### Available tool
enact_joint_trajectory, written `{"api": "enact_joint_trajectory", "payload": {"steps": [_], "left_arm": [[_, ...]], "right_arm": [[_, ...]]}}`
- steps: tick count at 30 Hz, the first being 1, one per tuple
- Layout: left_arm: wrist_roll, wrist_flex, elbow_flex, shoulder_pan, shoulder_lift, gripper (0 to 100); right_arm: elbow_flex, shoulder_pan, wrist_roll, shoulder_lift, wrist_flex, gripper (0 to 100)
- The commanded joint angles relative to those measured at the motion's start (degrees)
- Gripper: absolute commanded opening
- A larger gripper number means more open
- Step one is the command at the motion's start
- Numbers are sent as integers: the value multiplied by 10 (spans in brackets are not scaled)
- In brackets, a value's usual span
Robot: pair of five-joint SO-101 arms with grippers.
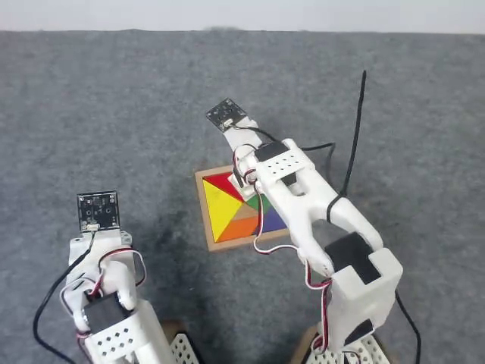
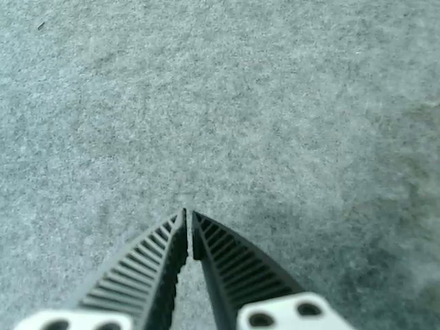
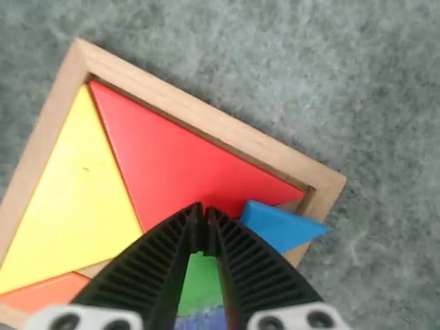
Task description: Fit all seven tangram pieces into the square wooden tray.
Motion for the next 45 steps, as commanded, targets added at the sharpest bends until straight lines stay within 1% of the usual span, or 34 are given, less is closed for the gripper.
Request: {"api": "enact_joint_trajectory", "payload": {"steps": [1,8,14,18,23,26,29,33,36,39,45], "left_arm": [[-6,2,-5,0,-9,15],[-6,2,-5,0,-9,15],[-6,2,-5,0,-9,15],[-6,2,-5,0,-9,15],[-6,2,-5,0,-9,15],[-6,2,-5,0,-9,15],[-6,2,-5,0,-9,15],[-6,2,-5,0,-9,15],[-6,2,-5,0,-9,15],[-6,2,-5,0,-9,15],[-6,2,-5,0,-9,15]], "right_arm": [[-4,18,16,-40,2,6],[12,41,23,-41,3,6],[17,37,37,-51,2,6],[31,26,33,-116,0,7],[110,42,22,-215,-27,7],[137,50,24,-191,-53,7],[119,53,24,-129,-65,7],[70,71,23,-46,-48,7],[58,74,21,-29,-32,7],[69,72,17,-62,-31,7],[134,72,3,-181,-58,7]]}}
